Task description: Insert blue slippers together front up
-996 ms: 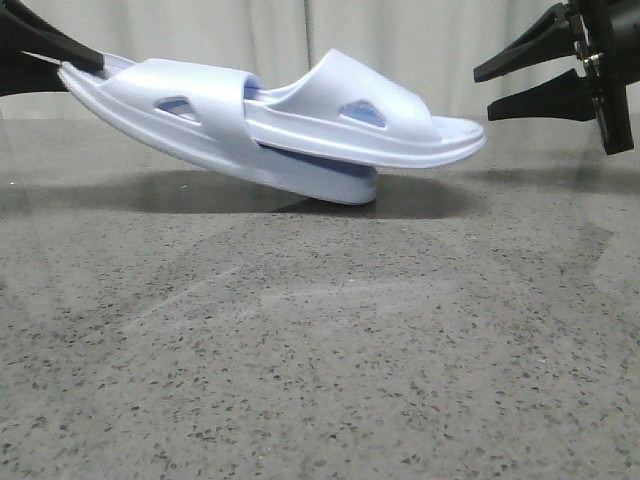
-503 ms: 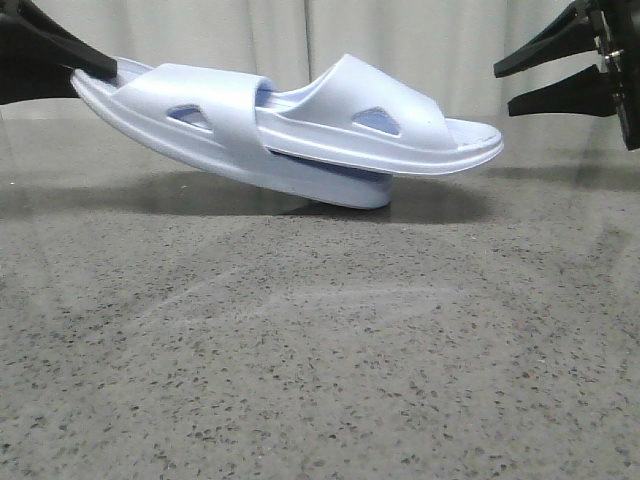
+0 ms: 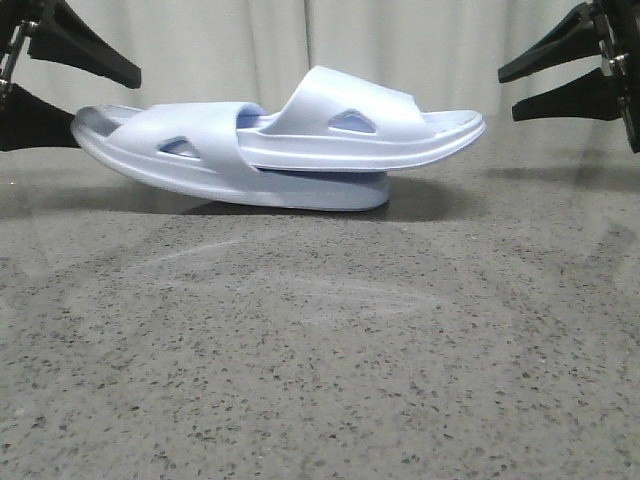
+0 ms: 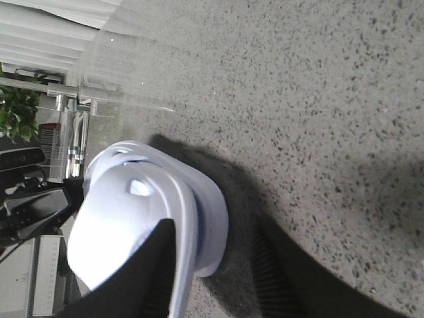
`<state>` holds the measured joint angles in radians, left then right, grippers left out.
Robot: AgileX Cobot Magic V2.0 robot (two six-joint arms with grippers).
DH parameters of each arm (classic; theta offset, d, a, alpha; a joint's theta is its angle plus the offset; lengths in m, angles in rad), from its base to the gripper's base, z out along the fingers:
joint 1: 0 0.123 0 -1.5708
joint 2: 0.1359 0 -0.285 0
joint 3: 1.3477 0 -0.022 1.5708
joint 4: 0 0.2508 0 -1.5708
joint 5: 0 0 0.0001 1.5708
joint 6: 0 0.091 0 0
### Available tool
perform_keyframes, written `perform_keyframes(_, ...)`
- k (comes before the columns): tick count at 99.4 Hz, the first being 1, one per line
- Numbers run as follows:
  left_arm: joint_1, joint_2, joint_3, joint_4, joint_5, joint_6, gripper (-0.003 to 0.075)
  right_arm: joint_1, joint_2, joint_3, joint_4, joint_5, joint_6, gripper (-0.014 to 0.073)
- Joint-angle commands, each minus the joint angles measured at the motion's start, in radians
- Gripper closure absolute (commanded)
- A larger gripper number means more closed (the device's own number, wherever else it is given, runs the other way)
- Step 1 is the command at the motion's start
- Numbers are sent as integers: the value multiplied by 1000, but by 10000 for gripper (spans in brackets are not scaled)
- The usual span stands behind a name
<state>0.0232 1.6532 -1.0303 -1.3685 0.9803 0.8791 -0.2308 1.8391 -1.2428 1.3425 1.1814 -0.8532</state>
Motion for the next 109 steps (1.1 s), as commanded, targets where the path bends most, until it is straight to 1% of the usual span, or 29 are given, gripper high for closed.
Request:
perform_keyframes(1, 9, -35, -27, -27, 13, 17, 256, -12, -59, -29, 27, 128, -5, 368)
perform_keyframes(19, 89, -42, -27, 49, 15, 30, 263, -52, -69, -29, 4, 128, -5, 368)
perform_keyframes(37, 168, -69, -29, 73, 41, 30, 337, -97, -92, -29, -5, 128, -5, 368)
perform_keyframes(40, 180, -76, -32, 76, 40, 30, 359, -104, -98, -29, -10, 128, -5, 368)
perform_keyframes(47, 197, -101, -43, 78, 45, 31, 448, -115, -112, -29, -12, 128, -5, 370)
perform_keyframes(52, 203, -123, -57, 83, 45, 35, 543, -120, -122, -29, -12, 128, -5, 377)
perform_keyframes(54, 204, -132, -64, 90, 43, 37, 569, -122, -129, -29, -12, 128, -5, 391)
perform_keyframes(59, 204, -158, -86, 111, 38, 37, 675, -124, -140, -29, -12, 128, -5, 435)
perform_keyframes(61, 204, -169, -95, 121, 32, 37, 701, -124, -146, -29, -12, 126, -5, 461)
perform_keyframes(66, 204, -197, -118, 135, 15, 39, 705, -124, -160, -29, -12, 126, -5, 524)
perform_keyframes(67, 204, -201, -123, 138, 9, 39, 705, -124, -162, -29, -12, 124, -5, 561)
perform_keyframes(68, 204, -209, -126, 140, 6, 39, 705, -124, -167, -29, -12, 124, -5, 561)
perform_keyframes(70, 204, -223, -133, 143, -6, 39, 705, -124, -172, -29, -12, 118, -5, 599)
perform_keyframes(72, 204, -236, -137, 145, -21, 39, 705, -124, -179, -29, -12, 115, -5, 655)
perform_keyframes(73, 204, -241, -140, 146, -27, 39, 705, -124, -185, -29, -12, 112, -5, 655)
perform_keyframes(74, 204, -246, -143, 146, -39, 39, 705, -124, -188, -29, -10, 105, -5, 694)
perform_keyframes(77, 204, -269, -147, 150, -64, 39, 705, -124, -199, -29, -3, 89, -5, 697)
perform_keyframes(84, 204, -318, -148, 162, -142, 39, 705, -122, -232, -29, 27, 50, -5, 671)
perform_keyframes(92, 204, -370, -148, 196, -235, 39, 705, -122, -281, -27, 64, -6, -5, 671)
perform_keyframes(102, 204, -433, -148, 230, -343, 39, 705, -122, -353, -27, 62, -102, -5, 671)
perform_keyframes(109, 192, -478, -146, 284, -416, 38, 705, -122, -412, -27, 51, -169, -11, 671)
